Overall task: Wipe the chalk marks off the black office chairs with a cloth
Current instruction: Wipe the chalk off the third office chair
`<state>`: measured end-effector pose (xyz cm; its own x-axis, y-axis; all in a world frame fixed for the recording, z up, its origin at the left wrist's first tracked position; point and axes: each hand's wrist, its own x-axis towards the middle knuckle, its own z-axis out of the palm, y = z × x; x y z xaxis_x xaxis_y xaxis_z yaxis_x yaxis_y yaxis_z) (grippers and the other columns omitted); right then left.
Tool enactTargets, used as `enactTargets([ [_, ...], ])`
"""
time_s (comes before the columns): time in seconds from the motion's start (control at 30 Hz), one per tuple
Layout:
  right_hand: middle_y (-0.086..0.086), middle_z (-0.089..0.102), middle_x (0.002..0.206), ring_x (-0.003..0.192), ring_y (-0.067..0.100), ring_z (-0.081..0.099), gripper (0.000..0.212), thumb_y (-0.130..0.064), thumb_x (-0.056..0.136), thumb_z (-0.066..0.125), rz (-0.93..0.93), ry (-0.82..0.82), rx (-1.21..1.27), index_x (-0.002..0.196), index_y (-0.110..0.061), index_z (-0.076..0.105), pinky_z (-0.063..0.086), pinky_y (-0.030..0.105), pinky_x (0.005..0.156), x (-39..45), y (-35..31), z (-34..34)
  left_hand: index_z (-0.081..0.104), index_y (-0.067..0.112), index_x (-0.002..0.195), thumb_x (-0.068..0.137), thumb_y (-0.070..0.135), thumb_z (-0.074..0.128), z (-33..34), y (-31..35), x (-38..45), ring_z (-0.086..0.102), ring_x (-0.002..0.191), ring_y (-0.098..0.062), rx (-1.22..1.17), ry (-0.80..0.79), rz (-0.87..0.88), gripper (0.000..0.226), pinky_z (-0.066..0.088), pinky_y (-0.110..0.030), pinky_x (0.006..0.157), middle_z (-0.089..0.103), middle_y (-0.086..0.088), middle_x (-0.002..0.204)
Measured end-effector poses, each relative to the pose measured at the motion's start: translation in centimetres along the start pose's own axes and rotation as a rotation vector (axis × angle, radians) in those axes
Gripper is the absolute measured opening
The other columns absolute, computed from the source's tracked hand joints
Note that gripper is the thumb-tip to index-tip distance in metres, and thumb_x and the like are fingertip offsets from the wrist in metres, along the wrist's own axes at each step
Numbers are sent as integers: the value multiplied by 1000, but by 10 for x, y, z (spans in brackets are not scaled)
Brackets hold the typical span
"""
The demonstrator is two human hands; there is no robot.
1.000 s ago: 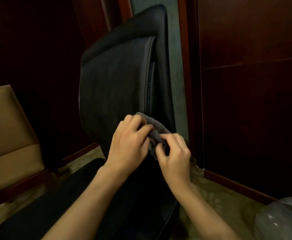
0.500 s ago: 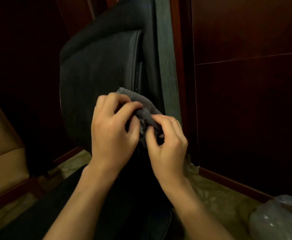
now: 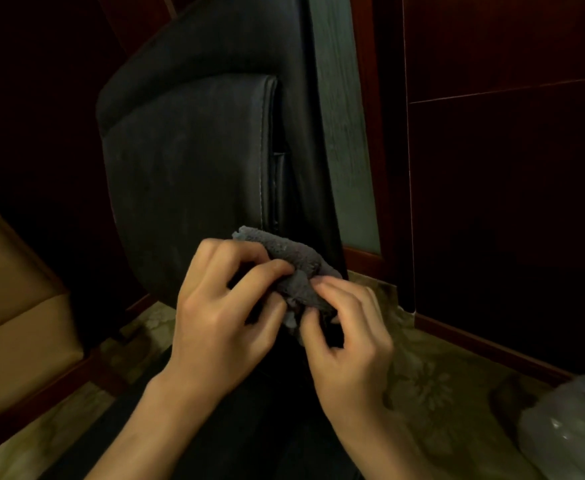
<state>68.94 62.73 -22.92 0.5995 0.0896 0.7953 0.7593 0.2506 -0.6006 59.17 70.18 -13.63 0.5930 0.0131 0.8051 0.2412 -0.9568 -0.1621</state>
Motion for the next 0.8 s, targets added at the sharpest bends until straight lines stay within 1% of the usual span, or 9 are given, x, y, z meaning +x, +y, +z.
enactTargets([
  [0.13, 7, 67, 108, 104, 12, 61, 23, -7, 90, 62, 49, 39, -16, 110, 0, 70, 46, 15, 94, 5, -11, 13, 75, -2, 104, 95, 12, 59, -11, -12, 24, 53, 93, -28, 44, -85, 110, 23, 35, -23, 86, 62, -18, 99],
  [0.23, 8, 66, 108, 103, 12, 62, 23, -8, 92, 60, 66, 54, -32, 112, 1, 69, 48, 15, 92, 2, -12, 20, 74, -1, 105, 93, 12, 61, -13, -16, 30, 53, 91, -31, 77, -153, 139, 23, 38, -28, 80, 62, -19, 101],
  [0.3, 8, 65, 104, 100, 13, 62, 22, -9, 92, 58, 58, 16, -49, 108, 0, 69, 47, 14, 90, -9, -2, 16, 74, -1, 104, 94, 14, 59, -10, -11, 18, 54, 89, -32, 73, -208, 164, 24, 43, -35, 76, 62, -19, 102],
  [0.43, 3, 61, 101, 94, 12, 61, 21, -14, 88, 58, 107, -64, -50, 104, -5, 68, 54, 26, 79, -28, 5, -4, 74, 2, 104, 94, 16, 57, -6, 2, 2, 56, 83, -32, 94, -379, 300, 23, 48, -46, 64, 64, -16, 101],
  [0.5, 5, 64, 100, 94, 14, 63, 21, -13, 89, 58, 73, -13, -12, 104, -3, 71, 54, 25, 81, -7, -4, -11, 74, -2, 103, 94, 12, 57, -17, 3, 24, 57, 78, -36, 94, -347, 345, 23, 47, -48, 63, 65, -20, 98],
  [0.57, 10, 67, 100, 94, 17, 64, 20, -7, 89, 60, 30, 125, 17, 103, 1, 72, 49, 16, 88, 35, -20, -13, 73, -6, 102, 95, 7, 57, -32, 5, 62, 57, 78, -38, 112, -219, 388, 22, 43, -47, 67, 65, -25, 97],
  [0.63, 11, 68, 101, 94, 19, 65, 20, -1, 85, 63, 38, 207, 50, 104, 1, 71, 45, 13, 86, 77, -33, -7, 73, -5, 100, 99, 7, 52, -42, 7, 104, 57, 81, -41, 196, -119, 437, 24, 41, -48, 70, 65, -26, 97],
  [0.7, 10, 67, 102, 93, 22, 65, 23, 1, 82, 66, 82, 221, 79, 105, 0, 71, 44, 13, 83, 102, -40, 5, 73, -1, 99, 99, 11, 50, -42, 5, 138, 55, 88, -42, 284, -134, 433, 25, 42, -52, 72, 64, -22, 102],
  [0.8, 6, 66, 99, 91, 23, 64, 25, 0, 80, 65, 142, 234, 102, 105, -1, 70, 42, 13, 81, 99, -33, 17, 71, 6, 94, 93, 16, 51, -32, 3, 151, 52, 88, -40, 317, -250, 445, 23, 43, -54, 72, 63, -16, 100],
])
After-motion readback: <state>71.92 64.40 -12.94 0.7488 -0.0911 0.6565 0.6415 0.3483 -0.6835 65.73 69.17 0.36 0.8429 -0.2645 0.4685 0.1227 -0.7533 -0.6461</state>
